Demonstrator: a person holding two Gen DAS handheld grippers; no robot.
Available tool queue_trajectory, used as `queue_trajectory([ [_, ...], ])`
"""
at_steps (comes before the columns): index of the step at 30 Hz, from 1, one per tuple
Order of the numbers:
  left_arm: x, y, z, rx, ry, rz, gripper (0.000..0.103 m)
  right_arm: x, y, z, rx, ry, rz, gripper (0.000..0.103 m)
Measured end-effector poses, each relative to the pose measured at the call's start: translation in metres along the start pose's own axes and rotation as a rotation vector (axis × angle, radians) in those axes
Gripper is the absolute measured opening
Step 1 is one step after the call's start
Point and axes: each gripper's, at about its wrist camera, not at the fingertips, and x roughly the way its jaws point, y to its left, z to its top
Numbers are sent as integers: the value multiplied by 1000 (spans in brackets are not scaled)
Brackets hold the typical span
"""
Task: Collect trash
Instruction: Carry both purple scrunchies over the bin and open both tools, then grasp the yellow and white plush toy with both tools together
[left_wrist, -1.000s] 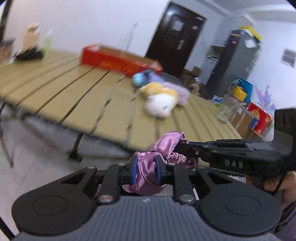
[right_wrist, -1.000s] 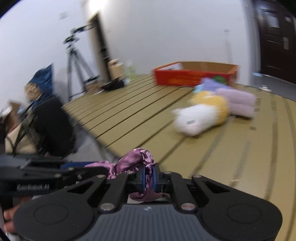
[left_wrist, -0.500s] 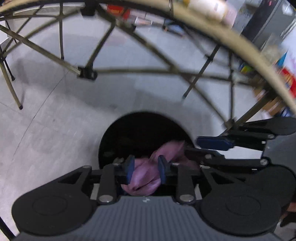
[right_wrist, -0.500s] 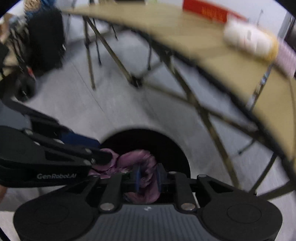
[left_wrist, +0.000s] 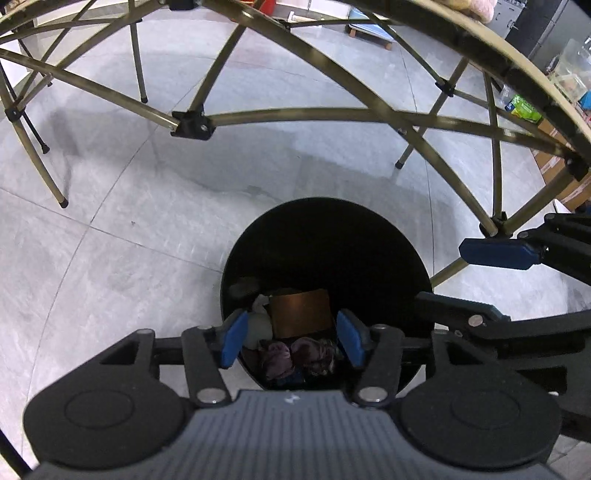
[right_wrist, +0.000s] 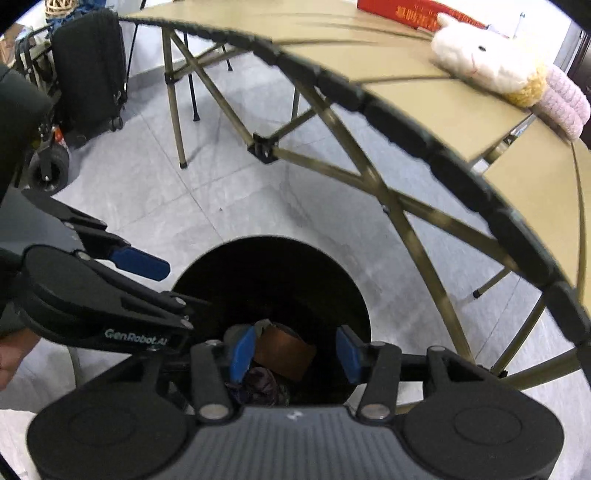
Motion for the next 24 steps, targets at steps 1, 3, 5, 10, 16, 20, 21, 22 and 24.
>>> queue_trajectory([
  [1,-3,0,1,-3,-6,-1,57,-3,0,1,0,-18,5,48],
  [3,-14,-1,3,-7,-22,10,60,-12,0,5,4,-51,23,48],
  [5,-28,-5,5,22,-55,24,60,-26,-1,8,7,-83,50,48],
  [10,-88,-19,10,111,-293,88,63,-89,-18,17,53,-250,142,48],
  [16,-151,-32,36,118,-671,72,85,-157,-85,35,307,-654,99,68],
  [20,-130,-46,92,62,-661,-18,85,-124,-142,57,586,-636,-45,44],
  [21,-121,-49,108,31,-658,-53,85,-113,-156,58,669,-625,-41,40],
  [22,-111,-53,123,14,-640,-99,85,-105,-166,56,720,-619,-27,39],
  [24,-89,-59,146,-4,-589,-149,85,-95,-176,51,805,-611,-48,38],
])
